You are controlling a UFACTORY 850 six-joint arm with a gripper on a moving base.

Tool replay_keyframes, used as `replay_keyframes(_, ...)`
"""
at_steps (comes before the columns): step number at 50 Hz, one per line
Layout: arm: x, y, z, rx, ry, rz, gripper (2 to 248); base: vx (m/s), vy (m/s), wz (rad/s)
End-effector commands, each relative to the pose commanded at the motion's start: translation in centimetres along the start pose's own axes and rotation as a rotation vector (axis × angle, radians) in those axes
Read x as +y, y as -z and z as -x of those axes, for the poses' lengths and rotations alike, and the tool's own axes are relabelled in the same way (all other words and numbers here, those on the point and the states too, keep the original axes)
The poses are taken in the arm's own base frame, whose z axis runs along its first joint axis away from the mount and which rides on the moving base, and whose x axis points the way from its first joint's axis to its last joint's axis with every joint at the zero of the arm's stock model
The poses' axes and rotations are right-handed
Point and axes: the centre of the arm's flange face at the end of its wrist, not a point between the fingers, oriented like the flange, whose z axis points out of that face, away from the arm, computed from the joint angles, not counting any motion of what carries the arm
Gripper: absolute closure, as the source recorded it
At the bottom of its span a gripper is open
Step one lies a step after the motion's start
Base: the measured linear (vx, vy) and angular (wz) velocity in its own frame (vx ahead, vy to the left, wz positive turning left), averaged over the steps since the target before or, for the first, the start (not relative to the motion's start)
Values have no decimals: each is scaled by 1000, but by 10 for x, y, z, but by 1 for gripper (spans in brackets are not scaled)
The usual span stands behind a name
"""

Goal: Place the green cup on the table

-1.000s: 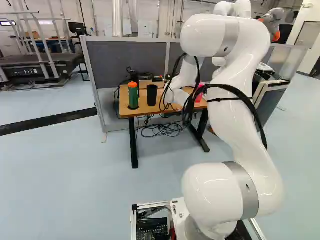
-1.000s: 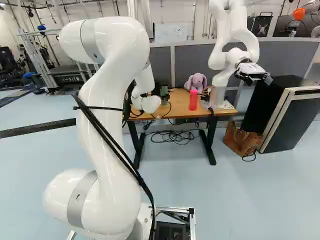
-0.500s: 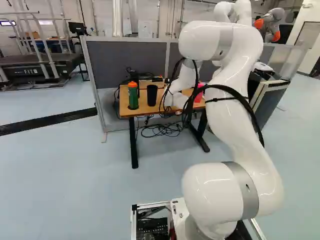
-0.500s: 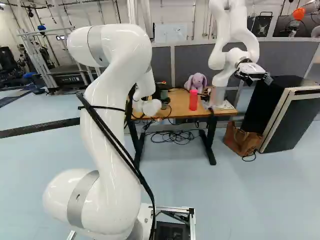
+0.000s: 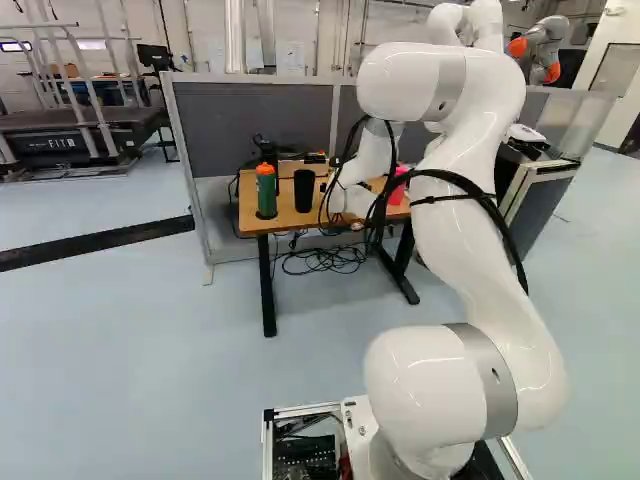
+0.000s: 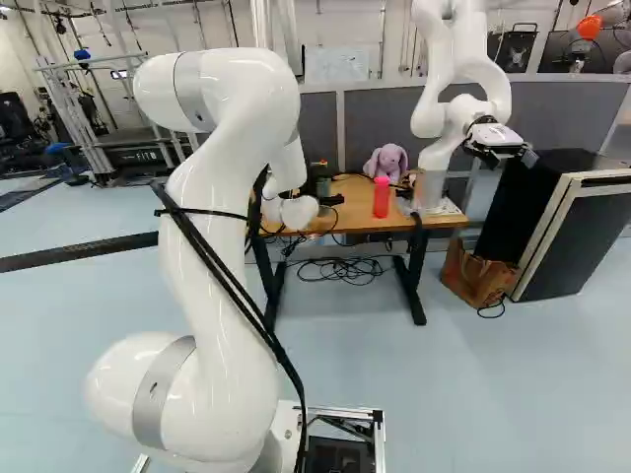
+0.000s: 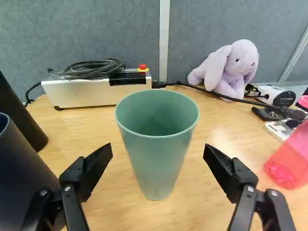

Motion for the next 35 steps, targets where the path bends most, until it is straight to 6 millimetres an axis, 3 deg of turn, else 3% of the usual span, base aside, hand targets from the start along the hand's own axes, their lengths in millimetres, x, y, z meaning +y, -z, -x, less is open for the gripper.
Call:
replay_keyframes(9,0,10,-5,3,0,1,3,0,0,0)
replay_keyframes(35,-2,68,-21,0,1,-4,3,0,0,0)
